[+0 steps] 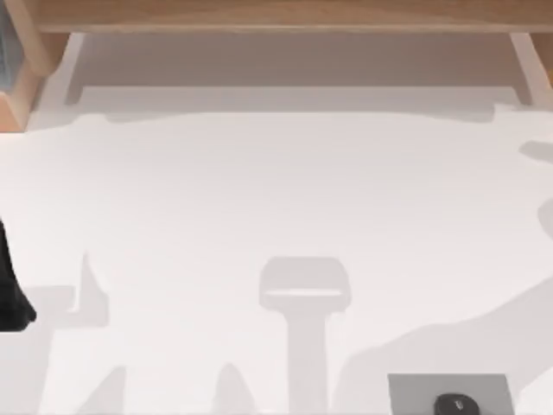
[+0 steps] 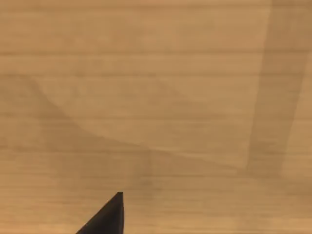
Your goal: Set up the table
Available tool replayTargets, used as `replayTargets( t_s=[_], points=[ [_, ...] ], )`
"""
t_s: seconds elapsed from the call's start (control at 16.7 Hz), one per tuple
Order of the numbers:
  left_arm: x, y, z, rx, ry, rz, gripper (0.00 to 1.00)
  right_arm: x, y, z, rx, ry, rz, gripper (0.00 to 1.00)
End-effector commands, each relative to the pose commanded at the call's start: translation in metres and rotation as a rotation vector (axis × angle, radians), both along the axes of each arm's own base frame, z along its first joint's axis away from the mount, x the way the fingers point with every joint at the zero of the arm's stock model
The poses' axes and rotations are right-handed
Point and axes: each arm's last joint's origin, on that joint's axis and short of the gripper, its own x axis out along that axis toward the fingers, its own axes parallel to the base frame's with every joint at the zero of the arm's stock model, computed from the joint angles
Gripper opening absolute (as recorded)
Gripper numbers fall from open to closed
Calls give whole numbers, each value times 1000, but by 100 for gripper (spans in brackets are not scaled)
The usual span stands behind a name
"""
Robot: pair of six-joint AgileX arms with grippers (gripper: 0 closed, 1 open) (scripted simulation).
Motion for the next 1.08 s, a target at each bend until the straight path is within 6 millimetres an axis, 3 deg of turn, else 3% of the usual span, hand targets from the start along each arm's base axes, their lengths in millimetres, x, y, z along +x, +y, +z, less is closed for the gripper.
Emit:
replayTargets(
  t_s=[0.24, 0.54, 0.66, 0.84, 0.96, 1.08],
  points=[
    [0, 0, 0, 0, 0, 0, 100, -3, 5, 17, 39, -14, 2, 100],
    [0, 0, 0, 0, 0, 0, 100, -34, 37, 90, 231, -69, 23, 100],
    [0, 0, 0, 0, 0, 0, 100, -62, 57, 128, 343, -107, 38, 100],
    [0, 0, 0, 0, 0, 0, 100, -123, 89, 177, 539, -177, 70, 100],
    [0, 0, 0, 0, 0, 0, 100, -171, 109, 195, 683, -223, 95, 100],
    [0, 0, 0, 0, 0, 0, 100, -220, 125, 198, 834, -261, 123, 100]
  ],
)
